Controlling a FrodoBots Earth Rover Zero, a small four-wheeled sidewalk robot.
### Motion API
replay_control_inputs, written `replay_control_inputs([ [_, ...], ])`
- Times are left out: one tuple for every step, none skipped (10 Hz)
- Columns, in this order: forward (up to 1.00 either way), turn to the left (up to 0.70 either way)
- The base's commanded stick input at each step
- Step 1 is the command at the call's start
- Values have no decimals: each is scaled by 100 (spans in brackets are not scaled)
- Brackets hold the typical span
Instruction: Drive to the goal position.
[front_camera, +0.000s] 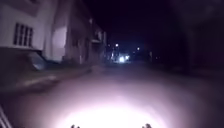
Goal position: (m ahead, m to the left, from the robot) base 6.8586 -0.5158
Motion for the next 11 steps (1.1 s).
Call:
replay_control_inputs([
  [50, 0],
  [50, 0],
  [50, 0],
  [50, 0],
  [50, 0],
  [50, 0],
  [50, 0],
  [50, 0],
  [50, 0],
  [50, 0],
  [50, 0],
])
